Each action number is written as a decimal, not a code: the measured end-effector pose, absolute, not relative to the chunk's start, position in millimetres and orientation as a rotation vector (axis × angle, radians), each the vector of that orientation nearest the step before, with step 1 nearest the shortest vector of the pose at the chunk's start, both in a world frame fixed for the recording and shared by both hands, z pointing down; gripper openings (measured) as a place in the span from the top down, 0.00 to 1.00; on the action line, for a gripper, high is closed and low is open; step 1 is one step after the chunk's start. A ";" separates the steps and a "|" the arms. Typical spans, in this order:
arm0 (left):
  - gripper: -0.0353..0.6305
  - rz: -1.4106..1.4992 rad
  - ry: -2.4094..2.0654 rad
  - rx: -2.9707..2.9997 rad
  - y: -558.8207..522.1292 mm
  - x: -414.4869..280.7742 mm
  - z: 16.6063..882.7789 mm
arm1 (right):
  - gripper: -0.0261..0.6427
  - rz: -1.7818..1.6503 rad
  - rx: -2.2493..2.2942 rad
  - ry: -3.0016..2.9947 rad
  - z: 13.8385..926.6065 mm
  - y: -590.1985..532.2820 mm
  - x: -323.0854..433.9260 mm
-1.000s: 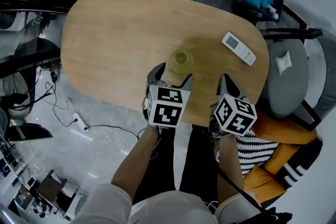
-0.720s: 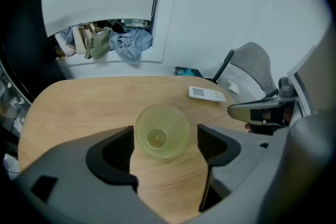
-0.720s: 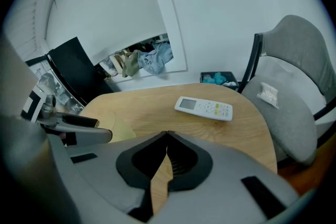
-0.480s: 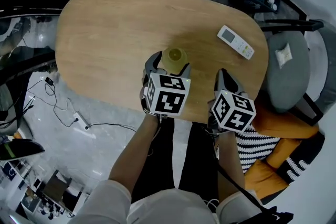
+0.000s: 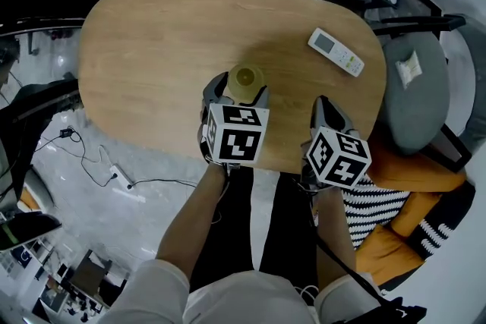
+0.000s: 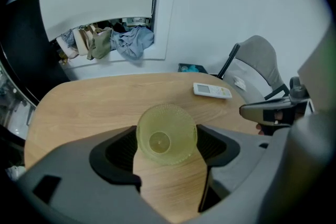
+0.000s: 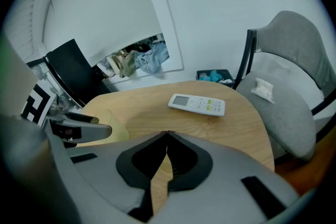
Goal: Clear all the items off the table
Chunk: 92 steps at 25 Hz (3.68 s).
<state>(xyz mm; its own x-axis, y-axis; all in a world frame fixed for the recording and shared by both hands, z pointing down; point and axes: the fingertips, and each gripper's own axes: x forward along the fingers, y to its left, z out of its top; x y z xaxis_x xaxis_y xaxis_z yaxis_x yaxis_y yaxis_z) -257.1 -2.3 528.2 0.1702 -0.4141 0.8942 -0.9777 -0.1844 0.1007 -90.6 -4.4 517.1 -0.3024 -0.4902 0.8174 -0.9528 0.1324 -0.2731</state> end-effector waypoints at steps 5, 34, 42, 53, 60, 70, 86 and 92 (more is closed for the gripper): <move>0.41 0.944 -1.306 1.729 2.0 -239.5 518.6 | 0.93 1.101 1.419 -1.861 510.2 1.3 -73.5; 0.41 1.126 -0.870 2.153 0.7 131.0 496.5 | 0.93 1.309 2.023 -1.510 500.9 89.4 270.0; 0.41 1.128 -0.789 2.220 -29.6 225.2 501.9 | 0.93 1.320 2.061 -1.508 510.7 74.3 326.5; 0.41 1.170 -0.762 2.264 -76.2 296.9 523.1 | 0.93 1.342 2.059 -1.481 532.2 57.6 381.1; 0.41 1.183 -0.776 2.269 -94.8 313.9 539.6 | 0.92 1.349 2.035 -1.479 542.2 50.9 387.8; 0.41 1.185 -0.793 2.267 -97.8 317.0 552.7 | 0.93 1.356 2.031 -1.496 545.4 43.6 388.3; 0.41 1.077 -0.791 2.252 -92.3 313.3 539.0 | 0.92 1.351 2.028 -1.487 542.1 48.3 379.5; 0.41 1.016 -0.812 2.245 -91.3 301.0 522.4 | 0.93 1.346 2.028 -1.481 537.9 47.6 373.8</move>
<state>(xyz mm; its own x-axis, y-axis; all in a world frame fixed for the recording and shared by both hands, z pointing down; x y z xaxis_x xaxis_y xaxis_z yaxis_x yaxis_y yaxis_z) 301.0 -91.3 522.4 0.5341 -0.2982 0.7911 -0.7055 -0.6728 0.2227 373.8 47.6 537.9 0.0340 -0.5882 0.8080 -0.8606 -0.4284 -0.2756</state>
